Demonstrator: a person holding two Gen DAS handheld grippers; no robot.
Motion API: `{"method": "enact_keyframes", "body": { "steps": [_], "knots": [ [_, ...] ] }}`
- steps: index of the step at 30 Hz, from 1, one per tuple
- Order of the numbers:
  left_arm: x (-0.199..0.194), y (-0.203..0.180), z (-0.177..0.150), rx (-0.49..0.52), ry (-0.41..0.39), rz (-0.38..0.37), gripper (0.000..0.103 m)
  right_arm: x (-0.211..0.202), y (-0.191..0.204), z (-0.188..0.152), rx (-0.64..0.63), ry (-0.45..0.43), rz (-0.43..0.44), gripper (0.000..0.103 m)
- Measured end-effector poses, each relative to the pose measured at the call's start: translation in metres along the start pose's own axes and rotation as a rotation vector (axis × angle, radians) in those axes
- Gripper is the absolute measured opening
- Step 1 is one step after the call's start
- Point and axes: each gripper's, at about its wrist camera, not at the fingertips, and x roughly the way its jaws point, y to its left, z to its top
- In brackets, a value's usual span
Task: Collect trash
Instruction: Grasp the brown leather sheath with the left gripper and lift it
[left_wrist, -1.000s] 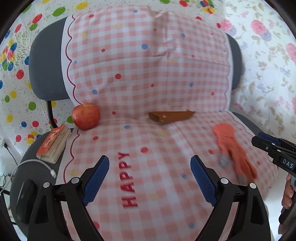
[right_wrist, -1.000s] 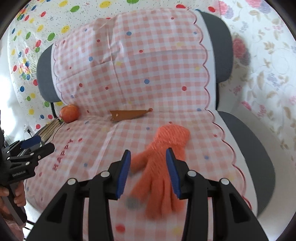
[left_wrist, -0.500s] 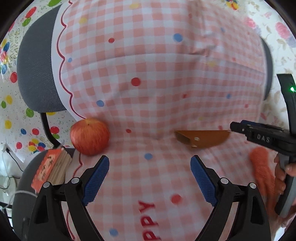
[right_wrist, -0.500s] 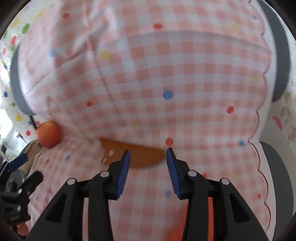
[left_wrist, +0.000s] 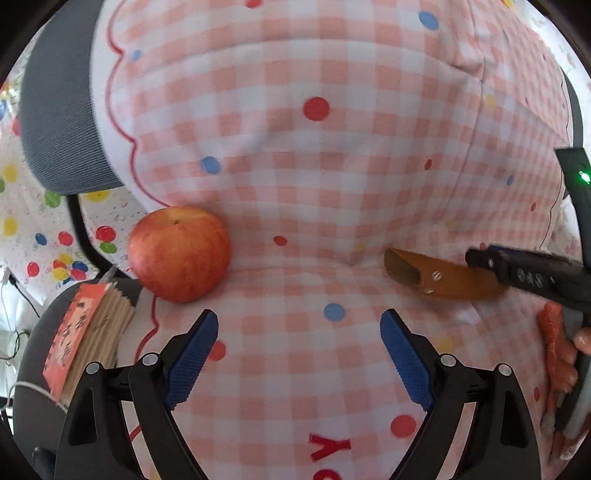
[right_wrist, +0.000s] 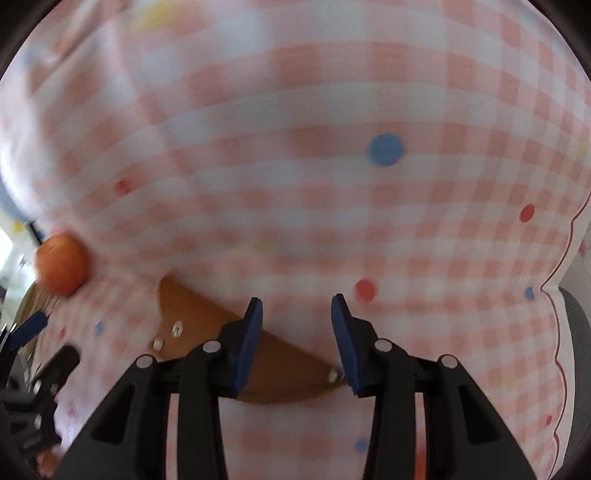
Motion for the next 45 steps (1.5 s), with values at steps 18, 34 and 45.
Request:
{"method": "enact_keyframes", "body": {
  "steps": [18, 34, 45],
  "knots": [
    [-0.053, -0.029, -0.027, 0.055, -0.008, -0.017, 0.089, -0.117, 0.024, -0.096, -0.103, -0.111, 0.033, 0.035],
    [0.025, -0.104, -0.004, 0.182, 0.141, -0.07, 0.081, -0.123, -0.07, -0.116, 0.109, -0.157, 0.009, 0.055],
    [0.004, -0.101, -0.016, 0.245, 0.083, -0.026, 0.051, -0.121, -0.07, -0.126, 0.116, -0.14, 0.027, 0.055]
  ]
}}
